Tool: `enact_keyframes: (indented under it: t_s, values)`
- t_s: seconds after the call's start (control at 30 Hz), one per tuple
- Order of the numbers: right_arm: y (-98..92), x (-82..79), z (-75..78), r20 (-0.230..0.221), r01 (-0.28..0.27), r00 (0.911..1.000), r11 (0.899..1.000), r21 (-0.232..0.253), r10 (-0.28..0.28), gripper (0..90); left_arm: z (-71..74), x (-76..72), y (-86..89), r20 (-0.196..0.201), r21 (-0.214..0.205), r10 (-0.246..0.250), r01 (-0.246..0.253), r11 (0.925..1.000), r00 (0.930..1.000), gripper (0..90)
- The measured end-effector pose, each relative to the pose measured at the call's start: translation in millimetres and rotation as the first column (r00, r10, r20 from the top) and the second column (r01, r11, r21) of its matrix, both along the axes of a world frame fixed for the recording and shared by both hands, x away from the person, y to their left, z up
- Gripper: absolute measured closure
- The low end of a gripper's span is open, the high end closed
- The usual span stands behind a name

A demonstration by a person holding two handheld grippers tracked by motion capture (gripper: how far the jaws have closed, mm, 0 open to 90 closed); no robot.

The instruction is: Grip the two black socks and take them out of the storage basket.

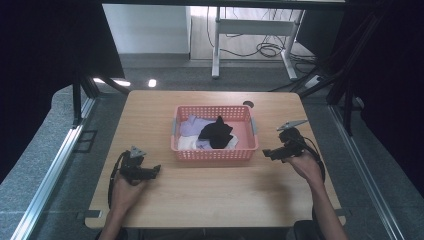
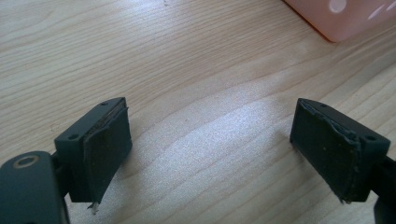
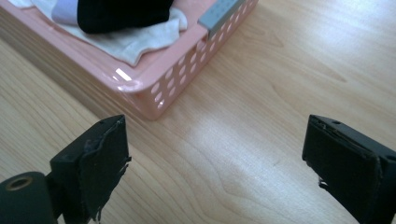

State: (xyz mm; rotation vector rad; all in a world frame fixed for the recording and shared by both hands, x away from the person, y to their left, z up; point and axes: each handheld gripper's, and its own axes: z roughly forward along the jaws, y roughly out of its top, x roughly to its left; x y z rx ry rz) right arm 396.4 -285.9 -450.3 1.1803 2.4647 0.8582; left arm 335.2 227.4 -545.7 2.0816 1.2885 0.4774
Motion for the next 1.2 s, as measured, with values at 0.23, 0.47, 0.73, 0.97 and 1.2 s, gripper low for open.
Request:
enact_keyframes:
  t_s: [0.23,0.47,0.73,0.97,1.2]
  values:
    - [8.6,12.2,24.4,-0.001,-0.004,1.0,1.0,0.012,0.004,7.7,-0.1,0.0,-0.1,0.001,-0.001,0.0,0.0,1.0,1.0,12.2]
    - [32.8,23.0,38.9,0.006,-0.053,0.9986,0.999,-0.007,0.053,12.2,-0.2,0.0,0.0,0.002,-0.001,0.0,0.0,1.0,1.0,12.2]
    - [63.9,43.1,43.9,-0.039,-0.094,0.9949,0.995,-0.019,0.093,13.6,-0.2,0.1,0.0,0.002,-0.001,0.0,0.0,1.0,1.0,12.2]
    - [93.3,61.2,42.1,-0.079,-0.133,0.9887,0.989,-0.062,0.128,20.9,-0.1,0.1,0.1,0.001,0.0,-0.001,0.001,1.0,1.0,12.2]
    - [120.0,77.4,39.7,-0.115,-0.189,0.977,0.979,-0.08,0.18,28.3,-0.4,0.3,-0.3,0.004,-0.005,0.001,-0.001,1.0,1.0,12.1]
